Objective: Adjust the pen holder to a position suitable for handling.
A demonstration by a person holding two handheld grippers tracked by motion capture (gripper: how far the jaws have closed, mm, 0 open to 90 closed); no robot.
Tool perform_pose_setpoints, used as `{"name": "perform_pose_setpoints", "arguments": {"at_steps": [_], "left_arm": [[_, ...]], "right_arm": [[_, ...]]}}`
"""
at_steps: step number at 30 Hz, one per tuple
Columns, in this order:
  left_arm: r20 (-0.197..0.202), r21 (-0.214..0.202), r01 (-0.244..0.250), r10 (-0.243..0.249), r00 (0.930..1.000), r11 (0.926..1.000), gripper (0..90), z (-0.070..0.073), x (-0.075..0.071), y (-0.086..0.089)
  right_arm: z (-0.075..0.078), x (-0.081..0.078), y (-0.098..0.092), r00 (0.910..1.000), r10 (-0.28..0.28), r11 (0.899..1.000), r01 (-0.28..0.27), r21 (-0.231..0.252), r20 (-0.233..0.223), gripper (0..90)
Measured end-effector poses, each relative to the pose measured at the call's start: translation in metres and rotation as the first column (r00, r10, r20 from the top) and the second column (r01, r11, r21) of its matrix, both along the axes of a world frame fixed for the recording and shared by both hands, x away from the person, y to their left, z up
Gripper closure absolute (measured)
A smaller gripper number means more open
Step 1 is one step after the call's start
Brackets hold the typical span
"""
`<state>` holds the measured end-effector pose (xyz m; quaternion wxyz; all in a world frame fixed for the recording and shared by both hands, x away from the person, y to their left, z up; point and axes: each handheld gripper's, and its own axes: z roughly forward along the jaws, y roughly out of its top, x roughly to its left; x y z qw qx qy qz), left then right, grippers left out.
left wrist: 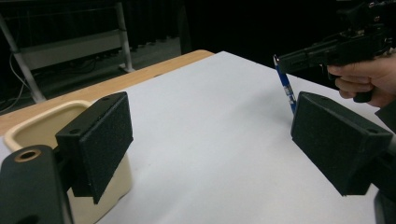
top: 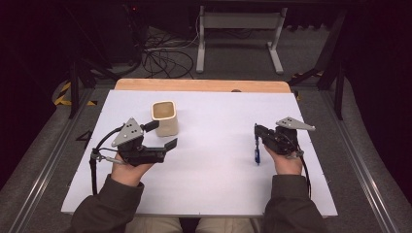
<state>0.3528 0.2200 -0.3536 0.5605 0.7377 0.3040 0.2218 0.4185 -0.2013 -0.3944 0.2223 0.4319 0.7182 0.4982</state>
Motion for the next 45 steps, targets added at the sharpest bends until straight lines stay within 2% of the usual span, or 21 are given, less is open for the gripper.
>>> {"name": "perform_pose_setpoints", "arguments": {"at_steps": [3, 9, 13, 16, 20, 24, 33, 39, 41, 45], "left_arm": [[-0.004, 0.01, 0.006, -0.006, 1.0, 0.9999, 14.0, -0.002, 0.001, -0.006], [-0.007, -0.006, 0.03, -0.03, 0.9995, 0.9995, 14.6, -0.005, 0.002, -0.021], [-0.014, -0.023, 0.055, -0.055, 0.9984, 0.9982, 14.7, -0.007, 0.006, -0.038], [-0.005, -0.027, 0.067, -0.067, 0.9977, 0.9974, 14.8, -0.006, 0.008, -0.047], [-0.011, -0.05, 0.078, -0.078, 0.9969, 0.9957, 15.1, -0.009, 0.011, -0.056], [-0.017, -0.053, 0.086, -0.087, 0.9961, 0.9949, 15.3, -0.013, 0.014, -0.062], [-0.029, -0.062, 0.113, -0.115, 0.9929, 0.9916, 15.7, -0.019, 0.019, -0.082], [-0.036, -0.082, 0.135, -0.138, 0.9898, 0.9875, 18.2, -0.025, 0.023, -0.099], [-0.04, -0.081, 0.147, -0.151, 0.9877, 0.9858, 19.0, -0.028, 0.024, -0.109], [-0.049, -0.081, 0.154, -0.158, 0.9862, 0.9848, 19.1, -0.03, 0.028, -0.118]], "right_arm": [[0.002, -0.003, 0.0, 0.9996, -0.003, 1.0, 0.002, 0.007, 0.027, 80.0], [0.004, -0.005, 0.0, 0.9981, 0.004, 1.0, -0.004, 0.011, 0.062, 80.0], [0.006, -0.007, 0.0, 0.9962, 0.014, 1.0, -0.015, 0.011, 0.085, 80.0], [0.008, -0.008, 0.0, 0.9948, 0.005, 1.0, -0.006, 0.013, 0.101, 80.0], [0.012, -0.01, -0.001, 0.9933, 0.003, 1.0, -0.005, 0.015, 0.116, 80.0], [0.015, -0.012, -0.001, 0.9918, 0.006, 1.0, -0.008, 0.012, 0.128, 80.0], [0.025, -0.019, 0.005, 0.985, 0.023, 1.0, -0.025, 0.005, 0.171, 80.0], [0.033, -0.025, 0.007, 0.9793, 0.041, 0.999, -0.041, -0.002, 0.198, 79.9], [0.036, -0.027, 0.009, 0.9775, 0.041, 0.999, -0.042, 0.002, 0.207, 80.0], [0.039, -0.03, 0.009, 0.9727, 0.041, 0.999, -0.044, 0.009, 0.229, 80.0]]}}
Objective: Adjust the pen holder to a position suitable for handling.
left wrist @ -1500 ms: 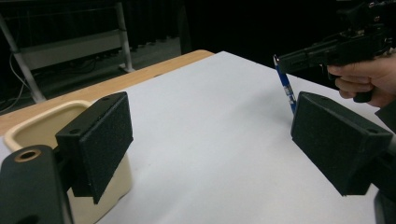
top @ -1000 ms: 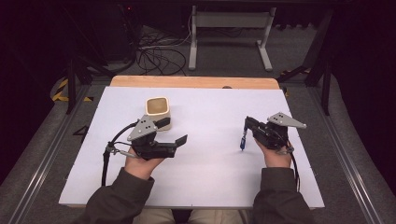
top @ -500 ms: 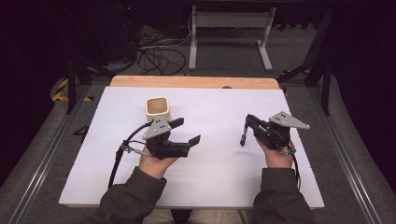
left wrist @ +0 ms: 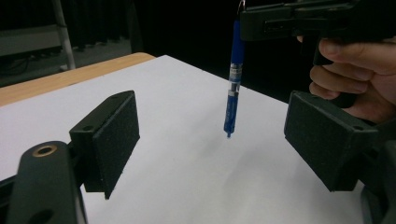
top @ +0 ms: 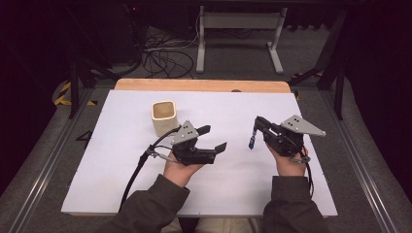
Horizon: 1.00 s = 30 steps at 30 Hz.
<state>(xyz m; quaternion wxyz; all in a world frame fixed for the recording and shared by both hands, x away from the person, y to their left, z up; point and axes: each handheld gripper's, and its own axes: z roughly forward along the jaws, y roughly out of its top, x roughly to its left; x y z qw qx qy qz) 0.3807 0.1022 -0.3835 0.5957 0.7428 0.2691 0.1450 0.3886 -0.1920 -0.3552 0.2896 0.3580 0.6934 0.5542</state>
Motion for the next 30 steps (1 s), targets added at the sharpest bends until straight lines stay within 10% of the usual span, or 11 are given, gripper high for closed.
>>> {"name": "perform_pose_setpoints", "arguments": {"at_steps": [30], "left_arm": [[-0.059, -0.019, 0.012, -0.013, 0.9982, 0.9997, 23.9, -0.022, 0.031, -0.059]], "right_arm": [[0.015, -0.011, 0.004, 0.9981, 0.022, 1.0, -0.023, 0.011, 0.058, 79.9]]}}
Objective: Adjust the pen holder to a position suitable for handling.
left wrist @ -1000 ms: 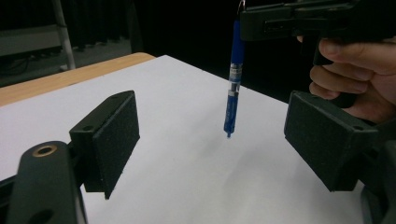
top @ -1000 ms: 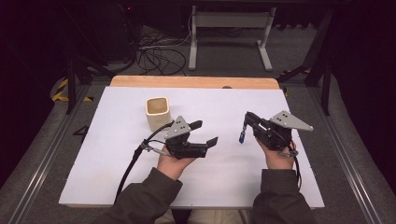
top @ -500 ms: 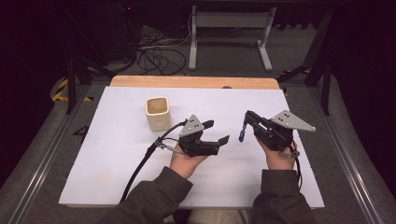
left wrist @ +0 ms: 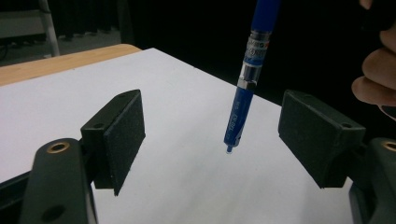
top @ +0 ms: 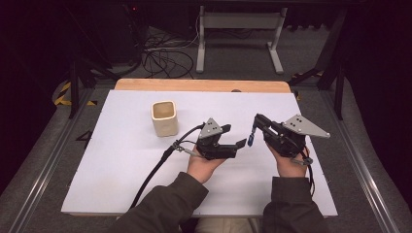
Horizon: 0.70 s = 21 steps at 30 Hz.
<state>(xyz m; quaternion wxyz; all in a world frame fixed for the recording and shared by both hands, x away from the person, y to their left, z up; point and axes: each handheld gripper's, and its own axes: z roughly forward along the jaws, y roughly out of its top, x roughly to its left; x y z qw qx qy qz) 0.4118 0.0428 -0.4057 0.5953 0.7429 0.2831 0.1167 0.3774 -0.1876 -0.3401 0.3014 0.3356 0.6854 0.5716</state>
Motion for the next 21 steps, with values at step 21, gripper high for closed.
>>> {"name": "perform_pose_setpoints", "arguments": {"at_steps": [21], "left_arm": [[0.009, -0.001, 0.051, -0.051, 0.9987, 0.9987, 46.1, -0.004, 0.005, -0.025]], "right_arm": [[0.003, -0.002, 0.004, 0.9997, 0.022, 1.0, -0.022, 0.008, 0.011, 79.9]]}}
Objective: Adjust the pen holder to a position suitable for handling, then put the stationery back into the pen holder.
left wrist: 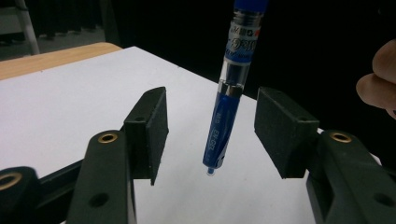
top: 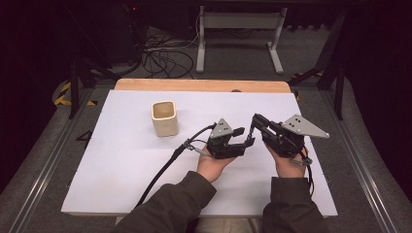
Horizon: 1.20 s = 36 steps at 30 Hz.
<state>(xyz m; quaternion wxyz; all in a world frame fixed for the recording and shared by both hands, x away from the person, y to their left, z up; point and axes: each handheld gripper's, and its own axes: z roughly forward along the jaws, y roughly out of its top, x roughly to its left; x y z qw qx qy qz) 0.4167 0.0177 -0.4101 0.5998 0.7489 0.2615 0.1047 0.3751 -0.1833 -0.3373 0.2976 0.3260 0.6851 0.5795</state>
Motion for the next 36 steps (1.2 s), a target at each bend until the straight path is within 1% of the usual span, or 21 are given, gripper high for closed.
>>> {"name": "perform_pose_setpoints", "arguments": {"at_steps": [2, 4, 5, 9, 10, 15, 16, 25, 28, 30, 33, 34, 35, 36], "left_arm": [[-0.004, -0.011, 0.001, -0.001, 1.0, 0.9999, 47.0, 0.0008, -0.0001, -0.0007], [-0.006, -0.012, 0.0, 0.0, 1.0, 0.9999, 47.0, 0.0011, 0.0, -0.0006], [-0.001, -0.013, 0.0, 0.0, 1.0, 0.9999, 47.0, 0.0015, 0.0007, -0.0004], [-0.011, -0.015, -0.002, 0.002, 0.9999, 0.9999, 47.6, 0.0006, 0.0015, -0.0008], [-0.008, -0.012, -0.002, 0.002, 1.0, 0.9999, 48.0, 0.0004, 0.0017, -0.0007], [-0.009, -0.014, -0.002, 0.002, 1.0, 0.9999, 51.0, 0.0003, 0.0022, -0.0012], [-0.01, -0.018, -0.003, 0.003, 1.0, 0.9998, 54.6, 0.0005, 0.0025, -0.0011], [-0.008, -0.019, 0.003, -0.003, 1.0, 0.9998, 66.5, -0.001, 0.0029, -0.002], [-0.001, -0.021, 0.009, -0.009, 1.0, 0.9997, 69.8, -0.0011, 0.0026, -0.0028], [0.007, -0.016, 0.01, -0.01, 0.9999, 0.9998, 74.6, -0.001, 0.0018, -0.0031], [0.023, -0.007, 0.017, -0.017, 0.9996, 0.9998, 76.1, -0.0004, 0.0002, -0.0047], [0.023, -0.007, 0.017, -0.017, 0.9996, 0.9998, 76.8, -0.0004, 0.0002, -0.0047], [0.04, 0.008, 0.026, -0.026, 0.9989, 0.9996, 77.4, 0.0008, -0.0013, -0.006], [0.046, 0.015, 0.028, -0.029, 0.9985, 0.9995, 78.0, 0.0015, -0.0023, -0.0067]], "right_arm": [[0.0, 0.0, -0.0004, 1.0, -0.001, 1.0, 0.001, 0.002, -0.001, 79.9], [0.0, 0.0001, -0.0005, 1.0, -0.002, 1.0, 0.002, 0.002, -0.002, 80.0], [-0.0001, 0.0003, -0.0005, 1.0, -0.001, 1.0, 0.001, 0.002, -0.002, 79.9], [0.0002, 0.0001, 0.0002, 1.0, -0.001, 1.0, 0.001, 0.0, -0.001, 79.9], [0.0003, 0.0001, 0.0003, 1.0, -0.001, 1.0, 0.001, 0.0, 0.0, 79.9], [0.0004, 0.0002, 0.0013, 1.0, 0.001, 1.0, -0.001, 0.0, 0.001, 79.9], [0.0003, 0.0001, 0.0018, 1.0, -0.002, 1.0, 0.002, -0.002, 0.001, 79.9], [0.0022, -0.0018, 0.0022, 1.0, 0.001, 1.0, -0.001, 0.003, 0.01, 79.9], [0.0023, -0.0018, 0.0028, 0.9999, 0.005, 1.0, -0.005, 0.004, 0.01, 79.9], [0.0023, -0.0019, 0.0031, 0.9999, 0.005, 1.0, -0.005, 0.003, 0.011, 79.9], [0.0026, -0.0022, 0.0035, 0.9999, 0.008, 1.0, -0.008, 0.0, 0.011, 79.9], [0.0028, -0.0024, 0.0037, 0.9999, 0.007, 1.0, -0.007, 0.0, 0.011, 79.9], [0.003, -0.0025, 0.0037, 0.9999, 0.007, 1.0, -0.007, 0.0, 0.012, 79.9], [0.0031, -0.0025, 0.0036, 0.9999, 0.008, 1.0, -0.008, 0.001, 0.013, 79.9]]}}
